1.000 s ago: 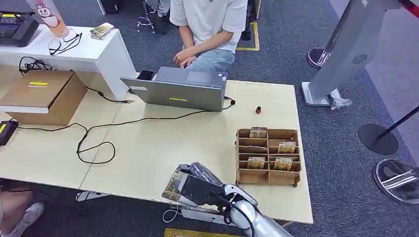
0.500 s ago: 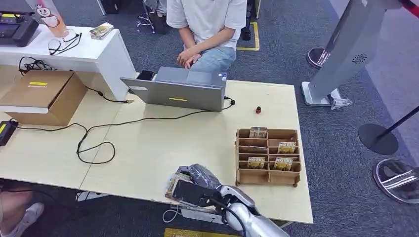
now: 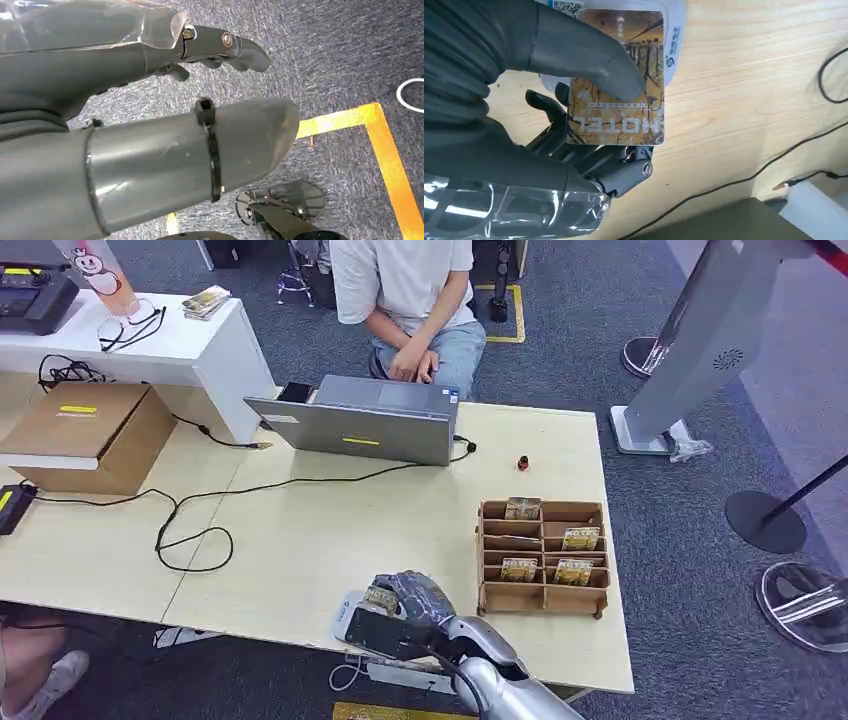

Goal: Pass the card to the sensor for recognition and then transmit it.

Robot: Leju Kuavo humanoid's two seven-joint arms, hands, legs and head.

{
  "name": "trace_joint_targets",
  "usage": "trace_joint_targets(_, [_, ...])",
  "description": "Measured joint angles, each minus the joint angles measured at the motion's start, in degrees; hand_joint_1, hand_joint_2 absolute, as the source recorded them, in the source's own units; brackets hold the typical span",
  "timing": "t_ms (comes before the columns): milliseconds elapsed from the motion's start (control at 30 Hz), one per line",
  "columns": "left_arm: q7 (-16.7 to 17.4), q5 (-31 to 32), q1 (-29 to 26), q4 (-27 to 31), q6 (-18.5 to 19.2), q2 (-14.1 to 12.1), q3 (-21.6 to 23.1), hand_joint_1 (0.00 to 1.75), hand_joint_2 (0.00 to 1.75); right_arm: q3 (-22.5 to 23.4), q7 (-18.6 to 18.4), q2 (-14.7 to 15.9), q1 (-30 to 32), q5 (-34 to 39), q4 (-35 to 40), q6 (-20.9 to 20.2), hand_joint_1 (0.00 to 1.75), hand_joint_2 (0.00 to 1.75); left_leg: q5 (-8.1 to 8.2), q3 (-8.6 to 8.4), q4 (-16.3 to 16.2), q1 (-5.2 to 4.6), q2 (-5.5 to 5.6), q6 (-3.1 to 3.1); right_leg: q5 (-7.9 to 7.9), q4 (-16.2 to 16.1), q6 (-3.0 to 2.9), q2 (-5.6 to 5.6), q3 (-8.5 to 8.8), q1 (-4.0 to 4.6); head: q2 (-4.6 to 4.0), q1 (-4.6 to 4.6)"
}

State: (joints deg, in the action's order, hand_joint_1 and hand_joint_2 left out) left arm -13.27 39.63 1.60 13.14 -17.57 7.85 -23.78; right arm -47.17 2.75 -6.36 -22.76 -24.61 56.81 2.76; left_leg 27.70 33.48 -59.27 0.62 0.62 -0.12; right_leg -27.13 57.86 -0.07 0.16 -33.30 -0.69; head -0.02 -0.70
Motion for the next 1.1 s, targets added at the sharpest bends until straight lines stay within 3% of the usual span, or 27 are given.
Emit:
trace_joint_targets(333, [0.46,0.22,-0.01,0.00,0.11,-0.26,0.48,0.00,0.00,-0.02,-2.14,-0.79,-0.18,-2.37,-1.57,0.52,1.75,1.75,0.00,0.00,0.00,0.01,0.00,0.00,0.00,0.00,0.00,0.00,0.00,0.00,0.00,0.02])
trace_joint_targets(1100, [0.39,0.39,-0.07,0.00,-0.17,-0.04,0.94,0.00,0.00,-0.02,-3.39,-2.03,-0.27,-4.27,-3.56,0.35,1.75,1.75,0.00,-0.01,0.00,0.01,0.00,0.00,0.00,0.00,0.00,0.00,0.00,0.00,0.00,0.02])
